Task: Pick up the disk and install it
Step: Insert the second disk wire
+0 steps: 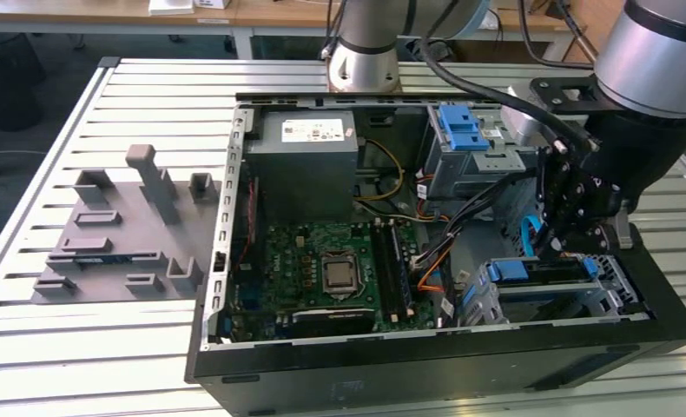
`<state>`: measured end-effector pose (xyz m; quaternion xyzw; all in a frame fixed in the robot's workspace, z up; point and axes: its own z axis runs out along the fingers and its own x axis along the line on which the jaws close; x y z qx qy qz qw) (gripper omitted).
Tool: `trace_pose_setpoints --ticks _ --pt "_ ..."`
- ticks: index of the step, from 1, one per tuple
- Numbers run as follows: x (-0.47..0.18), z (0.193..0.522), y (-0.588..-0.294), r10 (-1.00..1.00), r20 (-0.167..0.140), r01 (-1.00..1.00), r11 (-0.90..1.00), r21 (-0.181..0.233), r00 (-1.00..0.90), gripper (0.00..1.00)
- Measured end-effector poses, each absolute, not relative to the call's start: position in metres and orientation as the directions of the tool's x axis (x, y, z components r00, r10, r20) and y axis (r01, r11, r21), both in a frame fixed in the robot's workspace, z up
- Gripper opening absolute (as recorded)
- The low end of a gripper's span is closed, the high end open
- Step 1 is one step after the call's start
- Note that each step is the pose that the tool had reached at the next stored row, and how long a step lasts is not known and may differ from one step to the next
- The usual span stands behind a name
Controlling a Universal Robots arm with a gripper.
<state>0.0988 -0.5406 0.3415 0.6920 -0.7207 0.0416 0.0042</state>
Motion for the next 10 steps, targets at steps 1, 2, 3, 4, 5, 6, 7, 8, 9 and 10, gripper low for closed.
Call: trace_pose_setpoints --ticks 1,2,3,4,5,6,7,8,9,10 --pt "0.0979 0.3413 -0.5408 -0.997 0.063 -0.997 0.039 -0.060 -0.042 0.16" --pt "0.0950 0.3411 -0.5412 -0.997 0.061 -0.997 0.038 -0.073 -0.043 0.16" --pt "0.0945 0.3408 -0.5414 -0.997 0.061 -0.996 0.038 -0.076 -0.043 0.16" --pt "0.0943 0.3400 -0.5416 -0.997 0.059 -0.996 0.038 -0.078 -0.043 0.16" --pt "0.0943 0.3391 -0.5418 -0.997 0.058 -0.996 0.038 -0.080 -0.043 0.16" --pt "0.0943 0.3383 -0.5422 -0.998 0.054 -0.996 0.039 -0.080 -0.043 0.16" --pt "0.0943 0.3376 -0.5427 -0.998 0.048 -0.996 0.039 -0.080 -0.043 0.16" --pt "0.0942 0.3372 -0.5433 -0.998 0.041 -0.996 0.040 -0.080 -0.043 0.16" --pt "0.0942 0.3369 -0.5439 -0.999 0.034 -0.996 0.040 -0.080 -0.043 0.16" --pt "0.0942 0.3367 -0.5445 -0.999 0.030 -0.996 0.041 -0.080 -0.043 0.16"
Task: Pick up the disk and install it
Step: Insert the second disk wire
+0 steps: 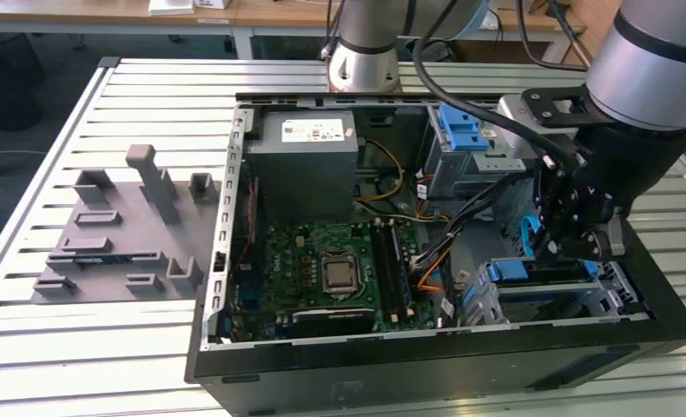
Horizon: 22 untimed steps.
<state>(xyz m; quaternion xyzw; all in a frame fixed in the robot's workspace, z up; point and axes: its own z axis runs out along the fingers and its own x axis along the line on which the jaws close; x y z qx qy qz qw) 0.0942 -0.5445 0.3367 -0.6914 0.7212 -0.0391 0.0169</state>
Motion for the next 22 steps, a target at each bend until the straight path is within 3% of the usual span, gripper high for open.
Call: trace_pose_setpoints --ticks 22 --pt "0.0932 0.3330 -0.5533 -0.999 0.007 -0.995 0.040 -0.090 -0.041 0.16"
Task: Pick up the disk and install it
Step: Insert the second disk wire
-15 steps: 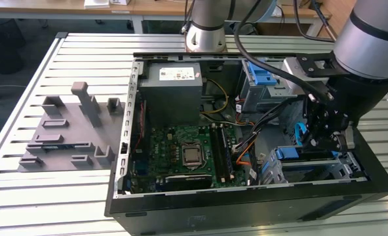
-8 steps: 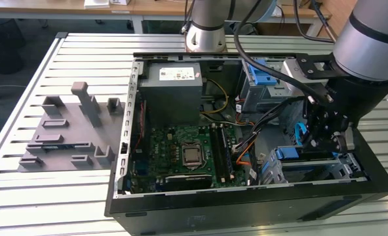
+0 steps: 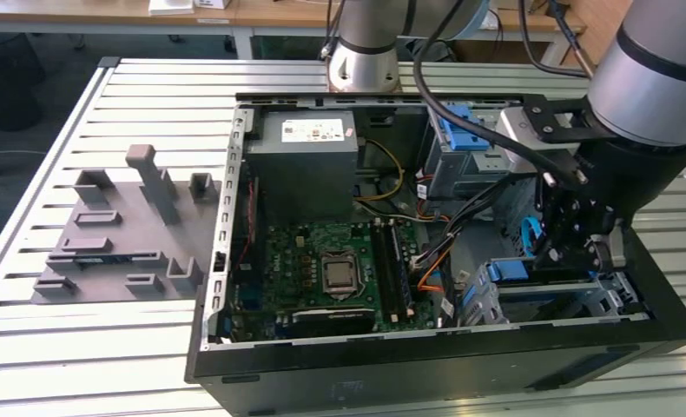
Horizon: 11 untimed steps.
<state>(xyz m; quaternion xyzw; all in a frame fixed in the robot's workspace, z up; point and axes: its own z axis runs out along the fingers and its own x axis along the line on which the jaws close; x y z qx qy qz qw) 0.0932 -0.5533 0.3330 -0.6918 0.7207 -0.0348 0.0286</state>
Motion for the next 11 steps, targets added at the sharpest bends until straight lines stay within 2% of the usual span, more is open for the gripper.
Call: trace_pose_setpoints --ticks 11 --pt "0.0932 0.3303 -0.5534 -0.999 0.004 -0.995 0.041 -0.090 -0.041 0.16"
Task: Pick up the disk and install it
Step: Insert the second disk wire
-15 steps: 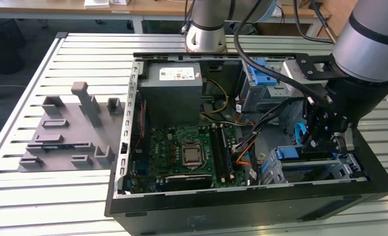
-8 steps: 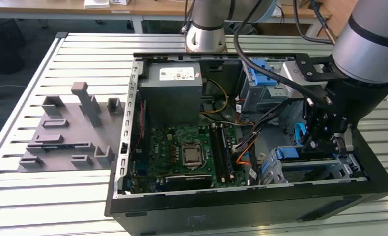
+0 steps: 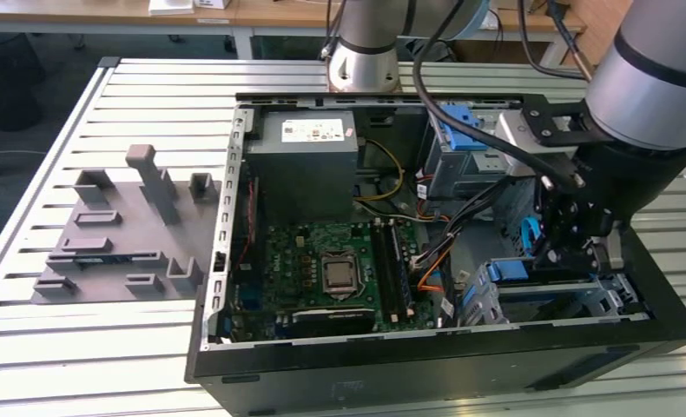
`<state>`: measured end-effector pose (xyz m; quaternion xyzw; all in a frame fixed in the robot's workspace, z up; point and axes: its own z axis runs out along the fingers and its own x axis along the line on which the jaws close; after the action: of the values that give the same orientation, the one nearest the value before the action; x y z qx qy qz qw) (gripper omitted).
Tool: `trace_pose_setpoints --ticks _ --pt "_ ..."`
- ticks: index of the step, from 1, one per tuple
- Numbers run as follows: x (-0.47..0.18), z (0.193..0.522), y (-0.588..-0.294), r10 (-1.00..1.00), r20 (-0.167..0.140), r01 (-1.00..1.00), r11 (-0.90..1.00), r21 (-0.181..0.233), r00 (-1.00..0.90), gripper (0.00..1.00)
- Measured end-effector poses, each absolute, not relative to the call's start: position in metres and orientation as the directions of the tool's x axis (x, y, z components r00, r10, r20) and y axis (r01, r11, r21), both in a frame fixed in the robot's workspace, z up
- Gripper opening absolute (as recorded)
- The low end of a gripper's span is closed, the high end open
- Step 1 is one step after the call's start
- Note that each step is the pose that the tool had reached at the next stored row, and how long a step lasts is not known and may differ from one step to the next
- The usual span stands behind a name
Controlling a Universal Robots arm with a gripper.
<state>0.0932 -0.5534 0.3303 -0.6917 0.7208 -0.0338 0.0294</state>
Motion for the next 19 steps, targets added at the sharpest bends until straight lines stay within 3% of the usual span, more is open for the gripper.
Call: trace_pose_setpoints --ticks 13,15,16,19 --pt "0.0932 0.3290 -0.5534 -0.999 0.004 -0.995 0.041 -0.089 -0.041 0.16" --pt "0.0932 0.3290 -0.5534 -0.999 0.004 -0.995 0.041 -0.090 -0.041 0.17" --pt "0.0932 0.3290 -0.5534 -0.999 0.004 -0.995 0.041 -0.090 -0.041 0.24" --pt "0.0932 0.3294 -0.5535 -0.999 0.004 -0.995 0.041 -0.090 -0.041 0.24"
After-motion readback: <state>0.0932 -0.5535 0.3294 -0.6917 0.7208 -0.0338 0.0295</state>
